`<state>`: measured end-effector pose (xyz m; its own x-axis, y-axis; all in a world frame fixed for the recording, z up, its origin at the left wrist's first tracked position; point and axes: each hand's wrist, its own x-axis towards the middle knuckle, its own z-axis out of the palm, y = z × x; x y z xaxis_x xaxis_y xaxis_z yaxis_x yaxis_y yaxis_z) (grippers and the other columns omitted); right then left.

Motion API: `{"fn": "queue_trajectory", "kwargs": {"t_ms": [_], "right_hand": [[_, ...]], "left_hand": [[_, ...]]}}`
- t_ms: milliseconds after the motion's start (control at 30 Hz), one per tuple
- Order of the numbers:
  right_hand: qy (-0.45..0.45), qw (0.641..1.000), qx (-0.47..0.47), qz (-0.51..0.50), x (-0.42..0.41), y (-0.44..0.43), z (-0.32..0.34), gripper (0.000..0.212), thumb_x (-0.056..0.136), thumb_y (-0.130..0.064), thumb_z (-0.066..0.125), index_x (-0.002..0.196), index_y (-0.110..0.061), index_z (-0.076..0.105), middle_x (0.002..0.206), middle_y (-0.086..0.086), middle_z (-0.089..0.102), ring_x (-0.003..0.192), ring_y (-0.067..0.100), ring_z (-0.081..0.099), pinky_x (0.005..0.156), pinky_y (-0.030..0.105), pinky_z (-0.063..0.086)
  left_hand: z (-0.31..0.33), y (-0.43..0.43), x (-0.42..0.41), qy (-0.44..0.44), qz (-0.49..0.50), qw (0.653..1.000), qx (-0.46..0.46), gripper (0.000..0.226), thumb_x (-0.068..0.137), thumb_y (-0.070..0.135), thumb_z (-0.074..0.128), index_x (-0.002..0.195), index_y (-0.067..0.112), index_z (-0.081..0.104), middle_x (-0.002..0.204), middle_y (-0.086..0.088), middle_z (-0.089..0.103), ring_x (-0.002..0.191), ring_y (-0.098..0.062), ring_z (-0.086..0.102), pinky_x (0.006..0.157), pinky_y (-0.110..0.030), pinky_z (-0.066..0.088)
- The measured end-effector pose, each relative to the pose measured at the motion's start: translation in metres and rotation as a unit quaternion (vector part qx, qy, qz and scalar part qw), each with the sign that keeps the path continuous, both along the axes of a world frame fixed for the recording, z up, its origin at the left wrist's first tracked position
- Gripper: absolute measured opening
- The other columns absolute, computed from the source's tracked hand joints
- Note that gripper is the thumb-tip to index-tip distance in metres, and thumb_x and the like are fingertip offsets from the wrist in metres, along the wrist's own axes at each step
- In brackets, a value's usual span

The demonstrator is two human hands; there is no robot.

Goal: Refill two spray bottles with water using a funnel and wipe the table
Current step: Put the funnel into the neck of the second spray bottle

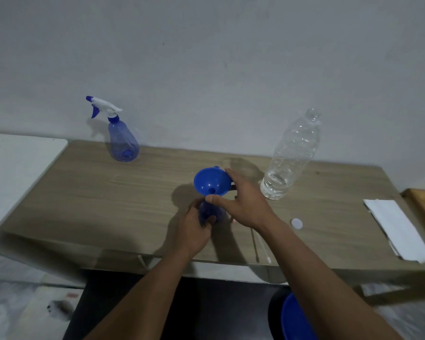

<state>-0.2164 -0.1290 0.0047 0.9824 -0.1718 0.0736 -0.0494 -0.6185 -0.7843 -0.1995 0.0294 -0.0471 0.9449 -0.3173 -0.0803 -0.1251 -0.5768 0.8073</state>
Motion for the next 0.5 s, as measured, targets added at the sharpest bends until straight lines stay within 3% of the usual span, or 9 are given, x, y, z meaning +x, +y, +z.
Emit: {"fn": "queue_trajectory", "kwargs": {"t_ms": [133, 200, 233, 300, 367, 433, 500], "right_hand": [[0.006, 0.999, 0.001, -0.046, -0.005, -0.002, -0.003, 0.095, 0.077, -0.076, 0.061, 0.154, -0.026, 0.037, 0.145, -0.003, 0.052, 0.122, 0.01, 0.056, 0.099, 0.033, 0.05], [-0.021, 0.997, -0.001, -0.08, -0.01, -0.006, -0.002, 0.087, 0.083, -0.077, 0.051, 0.152, -0.028, 0.039, 0.148, -0.004, 0.05, 0.125, 0.009, 0.054, 0.091, 0.019, 0.051], [-0.044, 0.994, -0.005, -0.103, -0.013, -0.009, -0.001, 0.079, 0.087, -0.074, 0.05, 0.15, -0.027, 0.042, 0.147, -0.003, 0.05, 0.126, 0.009, 0.053, 0.086, 0.011, 0.048], [-0.1, 0.981, -0.012, -0.168, -0.019, -0.016, 0.001, 0.064, 0.094, -0.061, 0.053, 0.146, -0.024, 0.046, 0.144, -0.001, 0.051, 0.127, 0.011, 0.052, 0.093, 0.017, 0.045], [-0.148, 0.959, -0.021, -0.24, -0.023, -0.024, 0.001, 0.058, 0.096, -0.046, 0.06, 0.146, -0.019, 0.046, 0.143, 0.004, 0.049, 0.13, 0.015, 0.048, 0.103, 0.029, 0.043], [-0.173, 0.936, -0.022, -0.307, -0.025, -0.033, 0.001, 0.064, 0.095, -0.036, 0.065, 0.15, -0.016, 0.038, 0.146, 0.009, 0.043, 0.134, 0.021, 0.042, 0.104, 0.03, 0.039], [-0.179, 0.913, -0.014, -0.365, -0.022, -0.042, -0.001, 0.077, 0.092, -0.033, 0.069, 0.154, -0.016, 0.027, 0.151, 0.012, 0.035, 0.139, 0.027, 0.035, 0.103, 0.031, 0.036]], "left_hand": [[-0.003, 0.001, 0.0, 0.006, 0.011, 1.0, -0.007, 0.048, 0.088, 0.018, 0.071, 0.132, 0.017, 0.051, 0.116, 0.003, 0.063, 0.099, -0.014, 0.059, 0.063, -0.009, 0.033], [-0.006, 0.001, 0.0, 0.019, 0.029, 0.999, -0.028, 0.057, 0.086, 0.017, 0.072, 0.136, 0.015, 0.044, 0.117, 0.006, 0.057, 0.107, -0.017, 0.06, 0.068, -0.016, 0.035], [-0.006, 0.002, 0.0, 0.016, 0.036, 0.998, -0.047, 0.066, 0.084, 0.014, 0.073, 0.141, 0.014, 0.039, 0.123, 0.008, 0.054, 0.112, -0.015, 0.057, 0.073, -0.014, 0.037], [-0.006, 0.001, 0.0, 0.002, 0.049, 0.994, -0.102, 0.087, 0.082, 0.012, 0.076, 0.153, 0.015, 0.026, 0.146, 0.006, 0.044, 0.128, -0.012, 0.045, 0.098, -0.019, 0.037], [-0.005, -0.001, 0.002, -0.012, 0.066, 0.987, -0.146, 0.103, 0.079, 0.029, 0.081, 0.157, 0.022, 0.015, 0.156, 0.002, 0.035, 0.139, -0.015, 0.037, 0.109, -0.035, 0.035], [0.0, -0.005, 0.004, -0.017, 0.089, 0.982, -0.166, 0.113, 0.068, 0.058, 0.078, 0.155, 0.034, 0.01, 0.156, 0.003, 0.034, 0.14, -0.013, 0.036, 0.108, -0.037, 0.035], [0.005, -0.009, 0.007, -0.021, 0.105, 0.979, -0.176, 0.119, 0.06, 0.073, 0.076, 0.153, 0.042, 0.008, 0.155, 0.006, 0.036, 0.14, -0.011, 0.038, 0.106, -0.036, 0.036]]}}
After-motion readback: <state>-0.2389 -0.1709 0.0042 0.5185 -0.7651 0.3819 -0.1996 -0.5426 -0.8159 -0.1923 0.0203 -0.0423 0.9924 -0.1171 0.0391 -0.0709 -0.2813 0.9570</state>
